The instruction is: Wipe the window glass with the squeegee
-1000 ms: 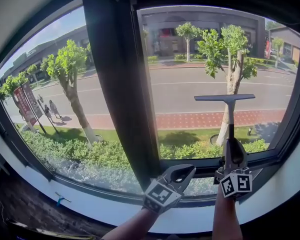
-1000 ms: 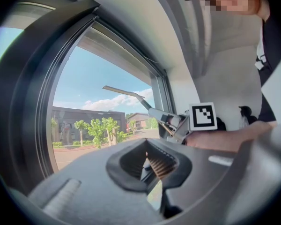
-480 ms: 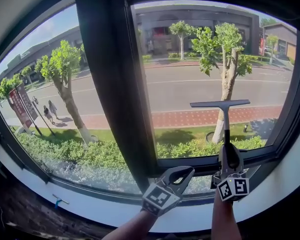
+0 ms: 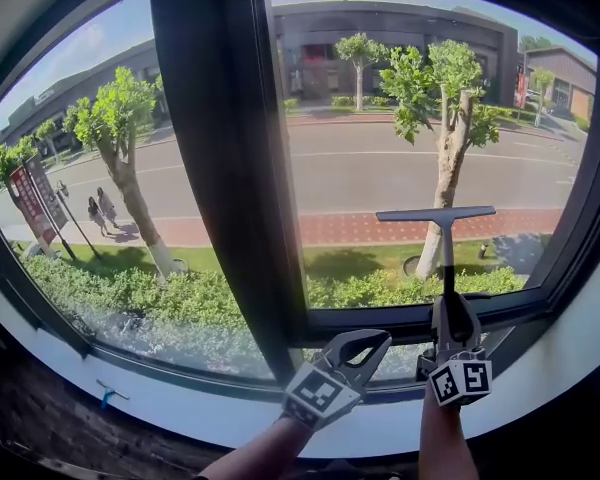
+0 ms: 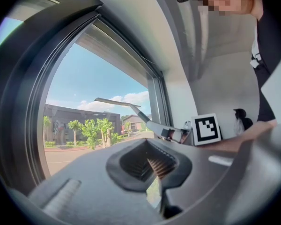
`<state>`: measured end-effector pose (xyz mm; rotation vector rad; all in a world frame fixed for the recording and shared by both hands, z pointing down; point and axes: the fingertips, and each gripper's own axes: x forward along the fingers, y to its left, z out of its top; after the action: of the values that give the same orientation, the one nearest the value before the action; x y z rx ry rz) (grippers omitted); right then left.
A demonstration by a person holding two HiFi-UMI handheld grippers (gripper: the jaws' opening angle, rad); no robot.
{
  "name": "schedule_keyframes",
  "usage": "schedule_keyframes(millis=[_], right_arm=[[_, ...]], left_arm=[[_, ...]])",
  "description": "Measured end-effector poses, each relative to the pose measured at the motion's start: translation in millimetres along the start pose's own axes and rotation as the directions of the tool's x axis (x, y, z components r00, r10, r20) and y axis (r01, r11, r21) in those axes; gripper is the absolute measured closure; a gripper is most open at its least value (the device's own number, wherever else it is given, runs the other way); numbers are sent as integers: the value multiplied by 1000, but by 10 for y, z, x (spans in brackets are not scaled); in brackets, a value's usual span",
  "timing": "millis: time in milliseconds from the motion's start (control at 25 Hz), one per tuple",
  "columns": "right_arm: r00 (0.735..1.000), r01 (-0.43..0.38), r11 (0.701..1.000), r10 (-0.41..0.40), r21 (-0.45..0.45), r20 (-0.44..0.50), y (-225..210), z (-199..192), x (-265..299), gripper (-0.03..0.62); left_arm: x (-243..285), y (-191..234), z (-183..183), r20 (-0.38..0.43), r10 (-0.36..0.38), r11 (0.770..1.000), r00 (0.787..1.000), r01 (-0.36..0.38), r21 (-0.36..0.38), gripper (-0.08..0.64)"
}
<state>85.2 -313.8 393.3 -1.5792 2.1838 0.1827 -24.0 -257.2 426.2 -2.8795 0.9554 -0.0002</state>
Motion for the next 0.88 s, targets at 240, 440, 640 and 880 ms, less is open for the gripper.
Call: schedule_keyframes(millis=[240,440,640,880], right_arm=[[1000,6,1000,-5,20,-20,-4,-118,-77,494],[998,19,999,-17,34,-59,-15,-275,-190,494],[994,32,999,-28,43,-103,-36,-428,-296,494],[990,40,997,-31,63,-137,-46,-572,-390,494]], left_arm=[[27,-18,-62,-13,-15,1000,1000,14,-23,557],[45,-42,-92,-14,-26,999,1000,26,-31,557],[45,-87,-181,-46,-33,998,998,31,-47,557],[59,-157,-195,-35,-57,997,998,55,-55,557]])
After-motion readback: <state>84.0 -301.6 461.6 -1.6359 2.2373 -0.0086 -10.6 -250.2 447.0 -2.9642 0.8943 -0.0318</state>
